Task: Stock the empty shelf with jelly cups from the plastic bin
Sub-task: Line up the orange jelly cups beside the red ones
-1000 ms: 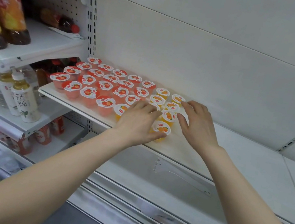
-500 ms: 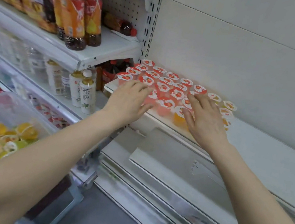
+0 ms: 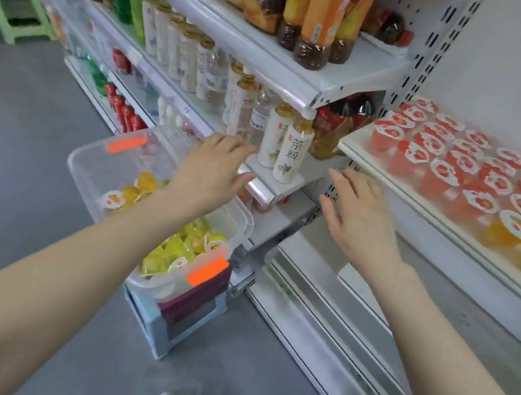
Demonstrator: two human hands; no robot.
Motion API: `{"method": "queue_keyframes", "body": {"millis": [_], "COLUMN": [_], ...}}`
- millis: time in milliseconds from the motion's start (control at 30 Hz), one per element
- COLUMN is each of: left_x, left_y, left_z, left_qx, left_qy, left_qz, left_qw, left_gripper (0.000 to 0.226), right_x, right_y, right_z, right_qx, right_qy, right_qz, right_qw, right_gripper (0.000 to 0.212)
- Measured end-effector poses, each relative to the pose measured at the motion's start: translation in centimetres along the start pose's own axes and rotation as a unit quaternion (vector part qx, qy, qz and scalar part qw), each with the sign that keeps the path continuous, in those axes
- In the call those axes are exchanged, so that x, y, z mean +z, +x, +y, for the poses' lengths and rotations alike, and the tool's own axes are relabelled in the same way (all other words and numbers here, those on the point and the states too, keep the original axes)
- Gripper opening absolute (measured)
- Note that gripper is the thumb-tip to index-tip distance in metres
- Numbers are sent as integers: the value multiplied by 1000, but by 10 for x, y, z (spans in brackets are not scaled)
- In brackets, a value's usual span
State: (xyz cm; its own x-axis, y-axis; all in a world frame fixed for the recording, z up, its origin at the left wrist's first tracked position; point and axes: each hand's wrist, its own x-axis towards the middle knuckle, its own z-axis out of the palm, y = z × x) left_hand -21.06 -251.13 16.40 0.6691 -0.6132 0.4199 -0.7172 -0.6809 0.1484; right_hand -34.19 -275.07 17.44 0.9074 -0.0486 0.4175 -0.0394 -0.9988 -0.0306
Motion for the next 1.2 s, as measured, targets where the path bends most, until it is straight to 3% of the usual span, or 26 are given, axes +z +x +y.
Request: {"method": "queue_keyframes", "body": {"millis": [200,367,500,633,767,967,1067,1200], "left_x": [17,41,64,81,88,87,83,92], "left_y": [-64,-108,-130,-140,-140,-140,-130,-107], "left_z": [-78,-115,-135,-144,-149,-149,-146,-144], "left_qx": [-101,-177,-234,-256,-261,-259,-263,-225], "left_qy": [7,3,-3,1,9,31,45,118], "left_qz": [-37,-85,-129,-152,-149,-155,-268,-417], "left_qw": [994,980,964,955,954,953,926,873], "left_gripper": [42,37,37,36,32,32,40,38], "right_x": [68,130,184,237,272,283,270,250], "right_y": [19,36,53,63,70,76,81,86], "right_z": [-67,-104,-129,-146,-161,-167,-165,-157], "right_qx": [-77,-150,-192,-192,-199,-213,-176,-158], "right_qy": [76,108,89,47,-31,-42,26,124], "right_qz": [-35,-159,-333,-433,-524,-527,-510,-426], "right_qw": [994,970,919,879,828,822,841,882], "right_gripper": [44,43,44,36,43,51,55,50]}}
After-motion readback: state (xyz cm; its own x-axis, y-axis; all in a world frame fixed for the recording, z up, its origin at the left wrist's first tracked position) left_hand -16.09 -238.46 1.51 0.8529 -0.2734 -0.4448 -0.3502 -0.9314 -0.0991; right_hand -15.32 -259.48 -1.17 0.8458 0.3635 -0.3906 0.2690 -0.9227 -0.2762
